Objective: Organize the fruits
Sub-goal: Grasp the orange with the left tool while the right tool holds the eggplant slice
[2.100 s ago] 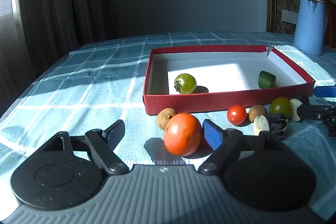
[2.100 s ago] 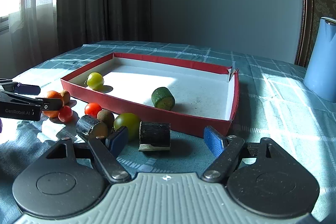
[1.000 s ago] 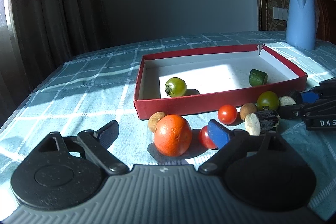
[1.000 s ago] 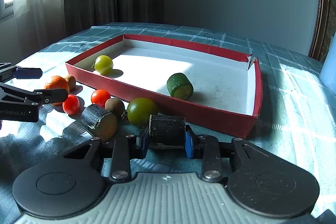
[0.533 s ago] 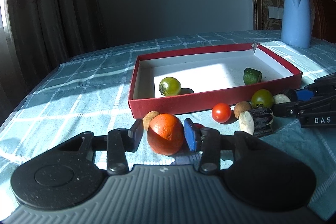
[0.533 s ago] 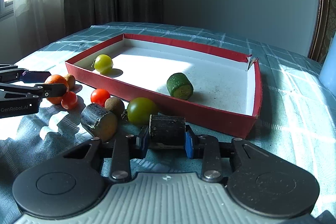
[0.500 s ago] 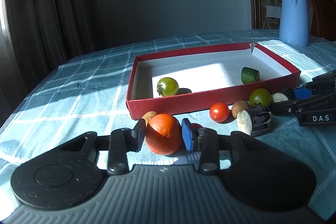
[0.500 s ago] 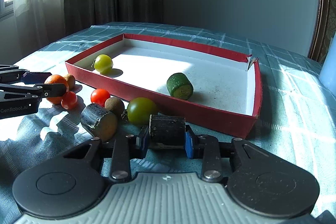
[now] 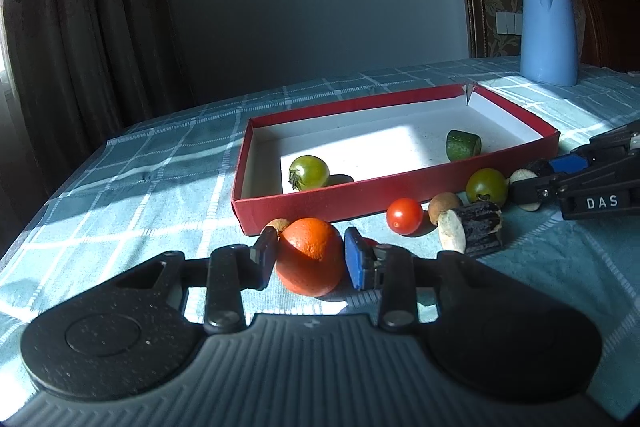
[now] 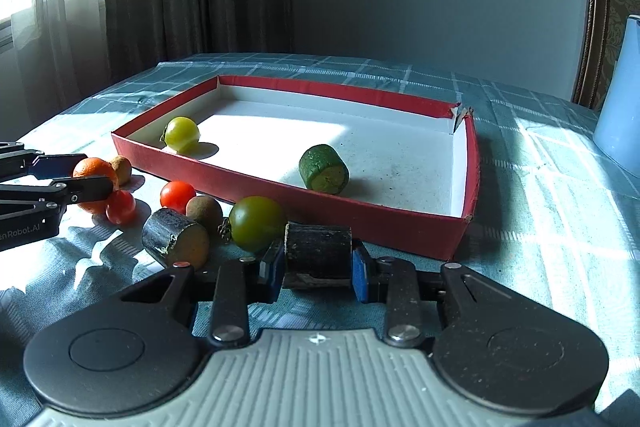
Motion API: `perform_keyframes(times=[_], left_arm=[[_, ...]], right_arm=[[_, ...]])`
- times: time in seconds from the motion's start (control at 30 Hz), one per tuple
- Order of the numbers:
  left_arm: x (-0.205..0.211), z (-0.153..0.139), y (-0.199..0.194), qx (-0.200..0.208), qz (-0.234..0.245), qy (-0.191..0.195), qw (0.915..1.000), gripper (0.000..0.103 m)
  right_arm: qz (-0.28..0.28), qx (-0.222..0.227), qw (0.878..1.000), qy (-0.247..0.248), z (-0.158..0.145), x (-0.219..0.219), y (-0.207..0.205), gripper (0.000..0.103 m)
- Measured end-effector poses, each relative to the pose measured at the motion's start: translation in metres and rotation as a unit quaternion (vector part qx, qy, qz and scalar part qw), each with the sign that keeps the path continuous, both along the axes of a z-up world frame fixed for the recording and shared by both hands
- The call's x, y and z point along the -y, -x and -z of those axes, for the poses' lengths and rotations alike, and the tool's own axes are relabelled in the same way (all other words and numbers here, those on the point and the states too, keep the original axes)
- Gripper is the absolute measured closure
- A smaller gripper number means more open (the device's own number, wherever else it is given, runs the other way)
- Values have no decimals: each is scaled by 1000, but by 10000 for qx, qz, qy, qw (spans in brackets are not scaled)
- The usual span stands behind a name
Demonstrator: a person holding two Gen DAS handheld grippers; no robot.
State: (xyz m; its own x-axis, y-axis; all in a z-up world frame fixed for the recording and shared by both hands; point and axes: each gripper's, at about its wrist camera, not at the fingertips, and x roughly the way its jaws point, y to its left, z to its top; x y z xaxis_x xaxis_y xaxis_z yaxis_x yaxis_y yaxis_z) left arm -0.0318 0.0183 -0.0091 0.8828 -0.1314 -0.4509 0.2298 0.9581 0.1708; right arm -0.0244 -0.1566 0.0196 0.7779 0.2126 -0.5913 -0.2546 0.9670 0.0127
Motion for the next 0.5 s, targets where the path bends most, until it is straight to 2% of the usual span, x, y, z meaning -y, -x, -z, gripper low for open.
perform_keyframes(times=[0.3, 0.5], left_arm=[[4, -4, 5, 149, 135, 42, 9998, 70], [9, -12, 5, 111, 275, 276, 9992, 70]], right_arm=[[197, 505, 9985, 83, -9, 2, 10, 70], [308, 796, 9964, -10, -17, 7, 15, 73]])
